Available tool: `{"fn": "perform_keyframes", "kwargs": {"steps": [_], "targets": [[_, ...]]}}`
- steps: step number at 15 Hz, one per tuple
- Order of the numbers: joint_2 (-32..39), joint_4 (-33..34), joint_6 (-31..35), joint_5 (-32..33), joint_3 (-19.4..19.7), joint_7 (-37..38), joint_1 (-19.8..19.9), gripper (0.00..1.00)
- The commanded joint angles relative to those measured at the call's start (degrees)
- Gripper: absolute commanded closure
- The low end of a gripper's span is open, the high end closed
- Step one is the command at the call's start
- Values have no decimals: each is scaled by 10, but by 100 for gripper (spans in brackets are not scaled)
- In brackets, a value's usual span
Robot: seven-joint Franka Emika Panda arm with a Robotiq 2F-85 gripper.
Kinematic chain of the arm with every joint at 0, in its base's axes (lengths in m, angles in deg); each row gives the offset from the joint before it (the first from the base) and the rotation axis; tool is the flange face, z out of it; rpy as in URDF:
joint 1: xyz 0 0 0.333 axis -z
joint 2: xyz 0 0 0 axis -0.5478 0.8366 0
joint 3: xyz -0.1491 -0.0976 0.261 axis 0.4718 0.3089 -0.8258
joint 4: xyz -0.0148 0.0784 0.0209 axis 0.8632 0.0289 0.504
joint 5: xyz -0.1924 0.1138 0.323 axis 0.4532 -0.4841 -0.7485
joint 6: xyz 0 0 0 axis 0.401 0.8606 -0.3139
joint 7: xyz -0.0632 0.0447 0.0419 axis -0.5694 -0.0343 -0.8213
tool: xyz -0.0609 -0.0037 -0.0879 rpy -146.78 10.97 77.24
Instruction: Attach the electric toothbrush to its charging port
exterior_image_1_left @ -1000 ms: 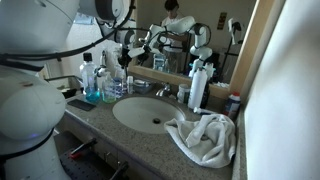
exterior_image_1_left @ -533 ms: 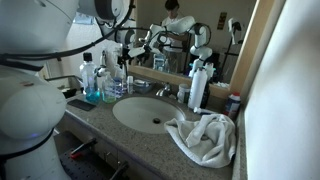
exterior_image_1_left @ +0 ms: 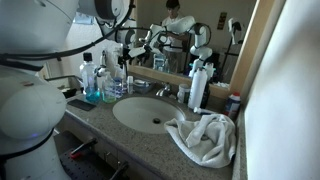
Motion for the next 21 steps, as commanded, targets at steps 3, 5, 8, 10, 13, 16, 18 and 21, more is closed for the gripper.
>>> {"fn": "perform_keyframes", "kwargs": {"steps": [3, 5, 8, 10, 13, 16, 18, 21], "targets": [[-7, -11, -4, 12, 15, 17, 0, 0], [-11, -12, -8, 8, 16, 16, 3, 0], [-15, -13, -9, 5, 16, 14, 8, 0], [-17, -13, -10, 1, 14, 13, 11, 0], [-21, -13, -16, -9, 9, 10, 17, 0], [-22, -11, -21, -21, 5, 11, 21, 0], [-23, -11, -22, -26, 5, 12, 22, 0], [-26, -11, -20, -28, 8, 15, 23, 0]]}}
